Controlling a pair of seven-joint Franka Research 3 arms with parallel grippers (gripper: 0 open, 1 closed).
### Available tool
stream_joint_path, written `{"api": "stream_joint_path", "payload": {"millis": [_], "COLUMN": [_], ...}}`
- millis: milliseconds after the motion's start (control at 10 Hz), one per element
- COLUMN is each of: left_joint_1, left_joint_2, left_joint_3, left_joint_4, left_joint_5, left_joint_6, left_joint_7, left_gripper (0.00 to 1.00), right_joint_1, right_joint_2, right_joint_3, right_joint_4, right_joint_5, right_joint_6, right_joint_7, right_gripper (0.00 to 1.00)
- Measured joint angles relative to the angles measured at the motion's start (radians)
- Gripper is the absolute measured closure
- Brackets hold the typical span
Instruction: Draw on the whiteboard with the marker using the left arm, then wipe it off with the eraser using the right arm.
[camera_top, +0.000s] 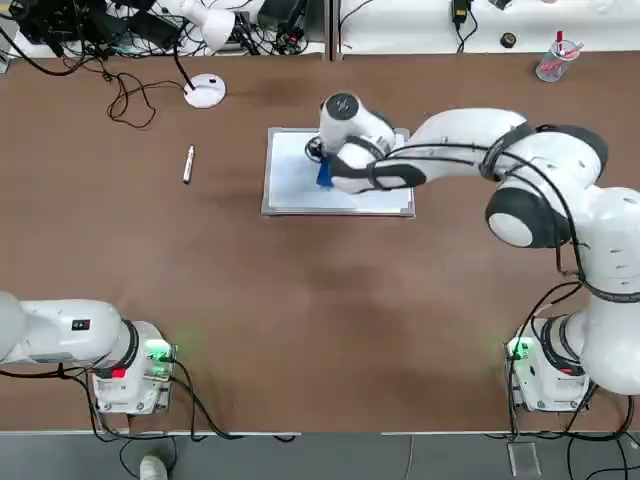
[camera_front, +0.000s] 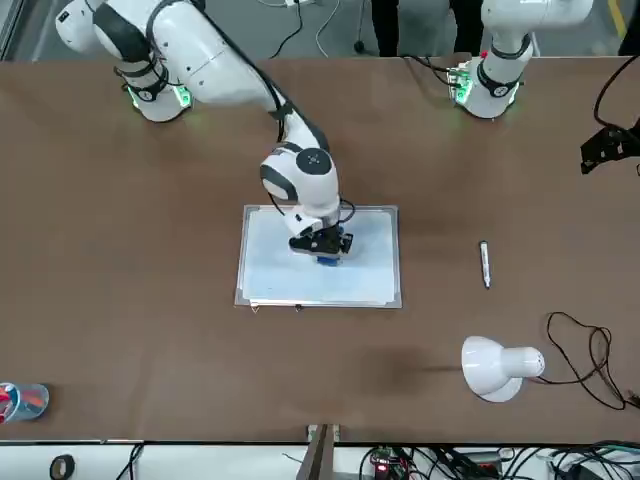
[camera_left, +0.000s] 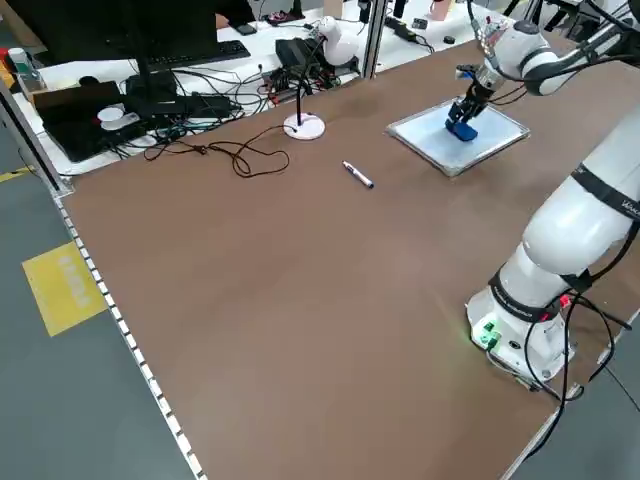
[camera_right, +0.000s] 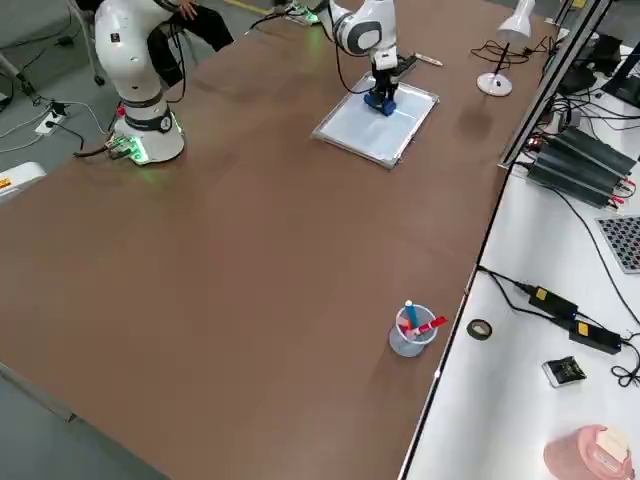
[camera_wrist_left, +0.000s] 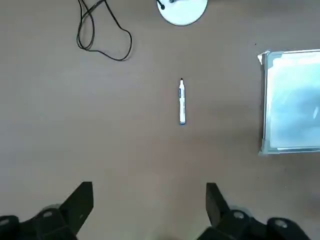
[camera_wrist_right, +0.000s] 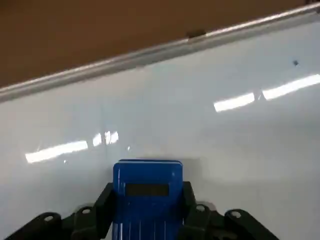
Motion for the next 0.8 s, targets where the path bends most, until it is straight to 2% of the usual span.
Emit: {"api": "stream_joint_path", "payload": {"millis": [100,200,400,500,600,800], "left_joint_1": [0.0,0.0,0.0,0.0,0.0,0.0], "left_joint_2": [0.0,0.0,0.0,0.0,0.0,0.0], "left_joint_3": [0.0,0.0,0.0,0.0,0.0,0.0], "left_joint_4": [0.0,0.0,0.0,0.0,0.0,-0.001], "left_joint_5": [0.0,0.0,0.0,0.0,0.0,0.0], "left_joint_6": [0.0,0.0,0.0,0.0,0.0,0.0], "left_joint_7": [0.0,0.0,0.0,0.0,0.0,0.0], "left_gripper": [0.0,0.0,0.0,0.0,0.0,0.0], "right_joint_1": [-0.048,-0.115,-0.272,-0.34,-0.39,-0.461], "right_joint_2": [-0.019,-0.047,-0.128,-0.171,-0.212,-0.282], "right_joint_3": [0.036,0.096,0.241,0.299,0.332,0.349], "right_joint_4": [0.01,0.02,0.024,0.018,0.002,-0.061], "right_joint_5": [0.001,0.002,0.003,0.004,0.004,0.005], "right_joint_6": [-0.049,-0.114,-0.254,-0.312,-0.347,-0.366], "right_joint_7": [-0.027,-0.063,-0.148,-0.201,-0.264,-0.409], "right_gripper": [0.43,0.43,0.43,0.43,0.43,0.43]}}
